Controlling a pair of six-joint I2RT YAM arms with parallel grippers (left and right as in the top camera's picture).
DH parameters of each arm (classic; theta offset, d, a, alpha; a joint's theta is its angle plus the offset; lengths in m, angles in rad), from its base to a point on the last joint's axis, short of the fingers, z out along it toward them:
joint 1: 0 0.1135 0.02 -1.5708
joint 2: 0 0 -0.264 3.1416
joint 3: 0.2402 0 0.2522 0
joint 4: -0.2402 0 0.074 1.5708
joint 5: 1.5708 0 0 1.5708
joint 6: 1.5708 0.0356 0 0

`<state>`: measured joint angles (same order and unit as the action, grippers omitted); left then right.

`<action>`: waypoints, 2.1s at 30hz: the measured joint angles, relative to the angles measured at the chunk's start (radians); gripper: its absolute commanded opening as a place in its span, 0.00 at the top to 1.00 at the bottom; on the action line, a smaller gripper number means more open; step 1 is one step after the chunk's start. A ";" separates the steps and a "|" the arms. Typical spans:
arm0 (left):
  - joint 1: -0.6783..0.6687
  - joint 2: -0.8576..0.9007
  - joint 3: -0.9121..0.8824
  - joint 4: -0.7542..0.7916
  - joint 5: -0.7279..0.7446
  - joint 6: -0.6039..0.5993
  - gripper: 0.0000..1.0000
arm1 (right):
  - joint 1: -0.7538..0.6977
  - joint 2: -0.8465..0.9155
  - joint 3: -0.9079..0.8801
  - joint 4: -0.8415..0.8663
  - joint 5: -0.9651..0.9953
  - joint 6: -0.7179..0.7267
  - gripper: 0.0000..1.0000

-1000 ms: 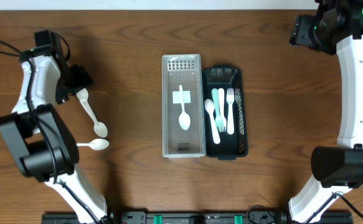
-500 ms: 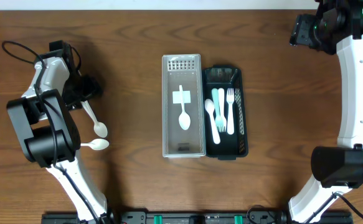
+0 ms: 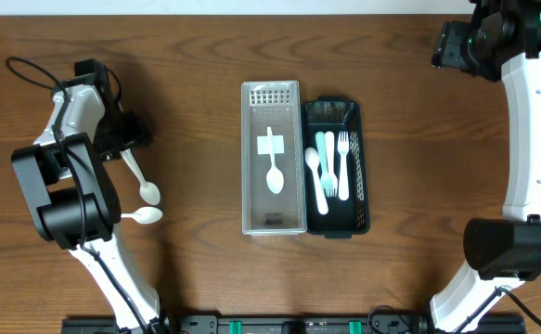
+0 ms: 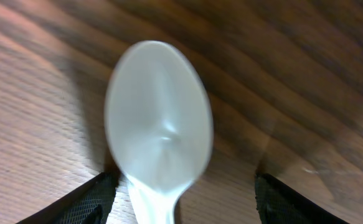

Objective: Pack container
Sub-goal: 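Return the left gripper to the spoons and grasp another white spoon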

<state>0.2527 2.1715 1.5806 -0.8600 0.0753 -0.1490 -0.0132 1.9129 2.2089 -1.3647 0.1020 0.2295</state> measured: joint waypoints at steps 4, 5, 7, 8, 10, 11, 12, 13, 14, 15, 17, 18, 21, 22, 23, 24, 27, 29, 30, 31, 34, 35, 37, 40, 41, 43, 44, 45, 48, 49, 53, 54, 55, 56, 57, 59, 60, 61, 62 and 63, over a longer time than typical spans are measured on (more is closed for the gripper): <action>-0.030 -0.003 0.000 0.002 -0.001 0.022 0.25 | 0.000 0.000 0.000 0.000 0.000 0.000 0.28; -0.038 -0.003 0.000 0.002 -0.001 0.025 0.25 | 0.000 0.000 0.000 0.000 0.000 0.000 0.28; -0.055 -0.003 0.000 0.005 -0.001 0.034 0.25 | 0.000 0.000 0.000 0.000 0.000 0.000 0.28; -0.061 -0.003 0.000 0.006 -0.001 0.038 0.25 | 0.000 0.000 0.000 0.000 0.000 0.000 0.28; -0.074 -0.003 0.000 0.008 -0.001 0.044 0.25 | 0.000 0.000 0.000 -0.001 0.000 0.000 0.28; -0.078 -0.003 0.000 0.008 -0.001 0.046 0.25 | 0.000 0.000 0.000 -0.002 0.000 0.000 0.28; -0.082 -0.003 0.000 0.009 0.000 0.046 0.25 | 0.000 0.000 0.000 -0.003 0.000 0.000 0.28; -0.084 -0.003 0.000 0.009 -0.001 0.047 0.25 | 0.000 0.000 0.000 -0.003 0.000 0.000 0.28; -0.085 -0.003 0.000 0.009 -0.001 0.048 0.25 | 0.000 0.000 0.000 -0.003 0.000 0.000 0.28; -0.085 -0.003 0.000 0.009 -0.001 0.049 0.25 | 0.000 0.000 0.000 -0.003 0.000 0.000 0.28; -0.084 -0.003 0.000 0.010 -0.004 0.050 0.25 | 0.000 0.000 0.000 -0.003 0.000 0.000 0.28; -0.084 -0.003 0.000 0.014 -0.005 0.051 0.25 | 0.000 0.000 0.000 -0.003 0.000 0.000 0.28; -0.084 -0.003 0.000 0.037 -0.008 0.063 0.25 | 0.000 0.000 0.000 -0.003 0.000 0.000 0.28; -0.085 -0.003 0.000 0.040 -0.008 0.068 0.25 | 0.000 0.000 0.000 -0.003 0.000 0.000 0.28; -0.085 -0.003 0.000 0.042 -0.008 0.072 0.25 | 0.000 0.000 0.000 -0.003 0.000 0.000 0.28; -0.086 -0.004 0.000 0.042 -0.007 0.076 0.25 | 0.000 0.000 0.000 -0.003 0.000 0.000 0.28; -0.097 -0.004 0.000 0.034 -0.007 0.090 0.25 | 0.000 0.000 0.000 -0.003 0.000 0.000 0.28; -0.116 -0.004 0.000 0.023 -0.007 0.098 0.25 | 0.000 0.000 0.000 -0.003 0.000 0.000 0.28; -0.131 -0.004 0.000 0.021 -0.007 0.099 0.25 | 0.000 0.000 0.000 -0.003 0.000 0.000 0.28; -0.147 -0.004 0.000 0.020 -0.007 0.101 0.25 | 0.000 0.000 0.000 -0.003 0.000 0.000 0.28; -0.201 -0.004 0.000 0.021 -0.007 0.102 0.25 | 0.000 0.000 0.000 -0.003 0.000 0.000 0.28; -0.216 -0.004 0.000 0.023 -0.006 0.102 0.25 | 0.000 0.000 0.000 -0.003 0.000 0.000 0.28; -0.240 -0.004 0.000 0.025 -0.003 0.102 0.25 | 0.000 0.000 0.000 -0.003 0.000 0.000 0.28; -0.251 -0.004 0.000 0.026 -0.003 0.102 0.25 | 0.000 0.000 0.000 -0.006 0.000 0.000 0.28; -0.248 -0.004 0.000 0.026 -0.003 0.102 0.25 | 0.000 0.000 0.000 -0.008 0.000 0.000 0.28; -0.242 -0.004 0.000 0.026 -0.004 0.102 0.25 | 0.000 0.000 0.000 -0.011 0.000 0.000 0.28; -0.241 -0.004 0.000 0.026 -0.004 0.103 0.25 | 0.000 0.000 0.000 -0.012 0.000 0.000 0.28; -0.239 -0.004 0.000 0.028 -0.004 0.103 0.25 | 0.000 0.000 0.000 -0.012 0.000 0.000 0.28; -0.237 -0.004 0.000 0.035 -0.004 0.105 0.25 | 0.000 0.000 0.000 -0.012 0.000 0.000 0.28; -0.237 -0.004 0.000 0.035 -0.004 0.105 0.25 | 0.000 0.000 0.000 -0.012 0.000 0.000 0.28; -0.237 -0.004 0.000 0.047 -0.004 0.106 0.25 | 0.000 0.000 0.000 -0.012 0.000 0.000 0.28; -0.237 -0.004 0.000 0.054 -0.004 0.106 0.25 | 0.000 0.000 0.000 -0.012 0.000 0.000 0.28; -0.237 -0.004 0.000 0.061 -0.005 0.107 0.25 | 0.000 0.000 0.000 -0.013 0.000 0.000 0.28; -0.237 -0.004 0.000 0.064 -0.005 0.109 0.25 | 0.000 0.000 0.000 -0.014 0.000 0.000 0.28; -0.237 -0.004 0.000 0.066 -0.005 0.111 0.25 | 0.000 0.000 0.000 -0.015 0.000 0.000 0.28; -0.237 -0.004 0.000 0.069 -0.005 0.114 0.30 | 0.000 0.000 0.000 -0.019 0.000 0.000 0.28; -0.237 -0.004 0.000 0.069 -0.005 0.114 0.39 | 0.000 0.000 0.000 -0.023 0.000 0.000 0.28; -0.237 -0.004 0.000 0.070 -0.007 0.114 0.43 | 0.000 0.000 0.000 -0.025 0.000 0.000 0.28; -0.237 -0.004 0.000 0.069 -0.008 0.120 0.46 | 0.000 0.000 0.000 -0.028 0.000 0.000 0.28; -0.237 -0.004 0.000 0.069 -0.010 0.121 0.46 | 0.000 0.000 0.000 -0.030 0.000 0.000 0.28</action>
<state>0.0158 2.1677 1.5806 -0.7914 0.0658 -0.0284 -0.0132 1.9129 2.2089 -1.3949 0.1020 0.2298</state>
